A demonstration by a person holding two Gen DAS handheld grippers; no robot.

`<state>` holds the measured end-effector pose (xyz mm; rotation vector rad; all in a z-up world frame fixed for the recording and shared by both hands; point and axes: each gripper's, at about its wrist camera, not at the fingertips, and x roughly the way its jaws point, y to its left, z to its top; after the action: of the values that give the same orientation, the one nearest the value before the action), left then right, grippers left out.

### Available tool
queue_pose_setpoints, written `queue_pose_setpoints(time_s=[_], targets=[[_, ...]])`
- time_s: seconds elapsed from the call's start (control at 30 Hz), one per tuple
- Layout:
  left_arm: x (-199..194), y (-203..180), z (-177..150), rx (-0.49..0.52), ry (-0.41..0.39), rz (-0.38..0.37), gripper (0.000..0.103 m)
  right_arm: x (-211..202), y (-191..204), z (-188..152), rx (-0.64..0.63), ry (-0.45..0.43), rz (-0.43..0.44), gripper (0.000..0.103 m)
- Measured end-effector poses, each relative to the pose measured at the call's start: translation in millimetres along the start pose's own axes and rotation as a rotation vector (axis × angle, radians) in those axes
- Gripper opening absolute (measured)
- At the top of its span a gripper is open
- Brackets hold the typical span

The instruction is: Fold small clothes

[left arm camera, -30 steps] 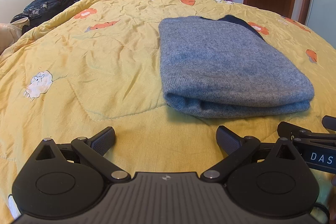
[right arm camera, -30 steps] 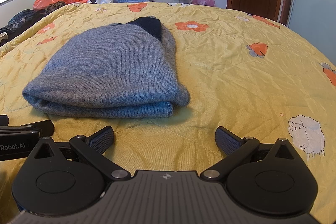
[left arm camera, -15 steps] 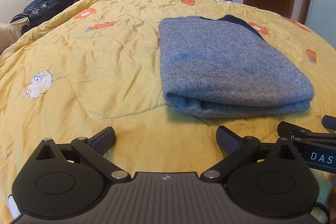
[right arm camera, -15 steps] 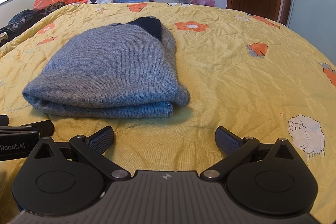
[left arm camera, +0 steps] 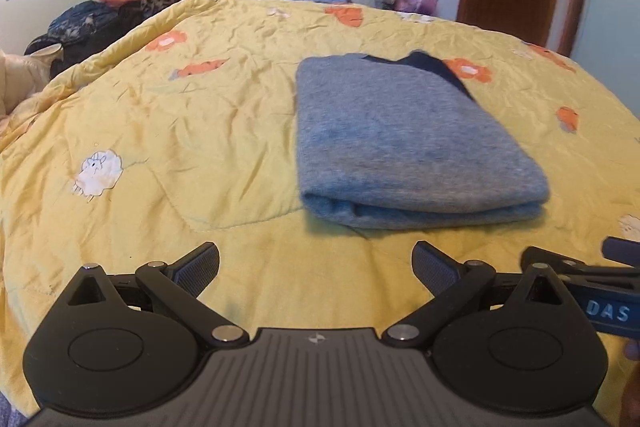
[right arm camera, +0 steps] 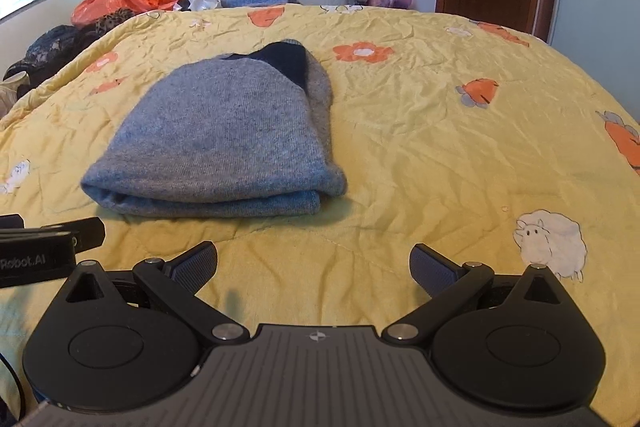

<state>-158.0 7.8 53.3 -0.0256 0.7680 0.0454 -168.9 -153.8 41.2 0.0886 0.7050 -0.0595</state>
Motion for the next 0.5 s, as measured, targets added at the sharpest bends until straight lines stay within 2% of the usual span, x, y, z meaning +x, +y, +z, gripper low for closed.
queue_pose_setpoints(time_s=[0.17, 0.5], targets=[[-11.7, -4.4, 1.2, 0.025, -0.028, -0.002, 0.103, 2.6, -2.2, -0.2, 0.008, 0.011, 0.0, 0.103], [-8.1, 0.6, 0.2, -0.002, -0.011, -0.001, 0.103, 3.1, 1.6, -0.6, -0.002, 0.009, 0.004, 0.103]])
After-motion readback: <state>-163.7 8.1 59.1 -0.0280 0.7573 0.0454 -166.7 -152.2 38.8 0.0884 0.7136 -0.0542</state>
